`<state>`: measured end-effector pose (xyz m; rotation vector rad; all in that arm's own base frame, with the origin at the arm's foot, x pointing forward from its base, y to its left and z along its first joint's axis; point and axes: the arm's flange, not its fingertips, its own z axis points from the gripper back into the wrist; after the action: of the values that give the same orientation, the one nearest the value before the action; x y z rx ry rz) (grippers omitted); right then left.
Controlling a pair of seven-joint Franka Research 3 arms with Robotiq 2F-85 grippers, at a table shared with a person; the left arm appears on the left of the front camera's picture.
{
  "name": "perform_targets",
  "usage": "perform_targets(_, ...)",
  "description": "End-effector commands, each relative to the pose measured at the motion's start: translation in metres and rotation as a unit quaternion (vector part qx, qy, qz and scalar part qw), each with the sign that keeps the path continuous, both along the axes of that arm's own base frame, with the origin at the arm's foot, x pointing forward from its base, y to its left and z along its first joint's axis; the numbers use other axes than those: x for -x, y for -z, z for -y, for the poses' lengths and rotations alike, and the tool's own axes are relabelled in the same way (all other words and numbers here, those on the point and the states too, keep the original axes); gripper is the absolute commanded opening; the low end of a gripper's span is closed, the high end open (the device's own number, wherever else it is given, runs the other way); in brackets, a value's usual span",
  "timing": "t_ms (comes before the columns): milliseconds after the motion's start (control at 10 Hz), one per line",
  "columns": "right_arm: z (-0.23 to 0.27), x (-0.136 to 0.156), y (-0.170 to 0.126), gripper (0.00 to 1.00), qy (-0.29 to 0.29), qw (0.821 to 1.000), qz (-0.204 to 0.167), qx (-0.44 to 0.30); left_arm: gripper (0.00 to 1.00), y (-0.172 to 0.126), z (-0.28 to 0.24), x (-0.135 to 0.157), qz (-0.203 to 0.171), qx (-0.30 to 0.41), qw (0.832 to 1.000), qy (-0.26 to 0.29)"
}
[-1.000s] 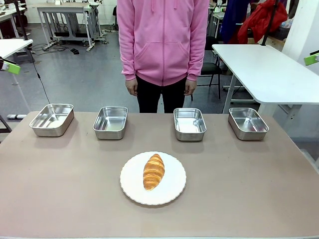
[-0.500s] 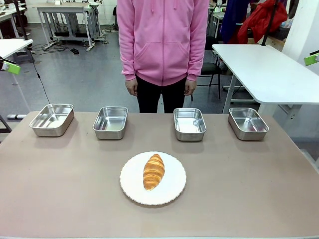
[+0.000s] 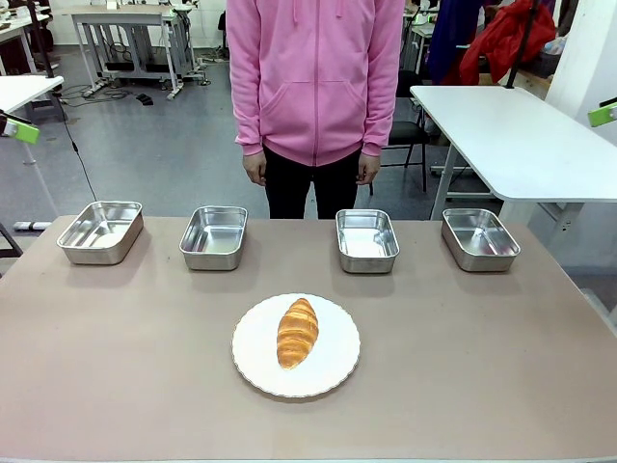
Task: Place the bread in the container.
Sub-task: Place the Butter Roll into the Airtight Container indicated by the human.
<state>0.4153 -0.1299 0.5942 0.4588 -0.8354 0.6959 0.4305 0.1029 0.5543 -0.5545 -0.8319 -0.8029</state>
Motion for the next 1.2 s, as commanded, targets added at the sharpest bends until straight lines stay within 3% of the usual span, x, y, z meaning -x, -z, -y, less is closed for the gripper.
perform_targets(0, -0.0001, -0.0003, 0.0000, 1.00, -0.004, 1.000, 0.004, -0.002, 1.00, 0.0001, -0.0005, 0.0007, -0.001, 0.003, 1.000, 0.001)
perform_targets(1100, -0.0001, -0.0003, 0.0000, 1.00, -0.004, 1.000, 0.004, -0.002, 1.00, 0.0001, -0.0005, 0.0007, -0.001, 0.003, 1.000, 0.001)
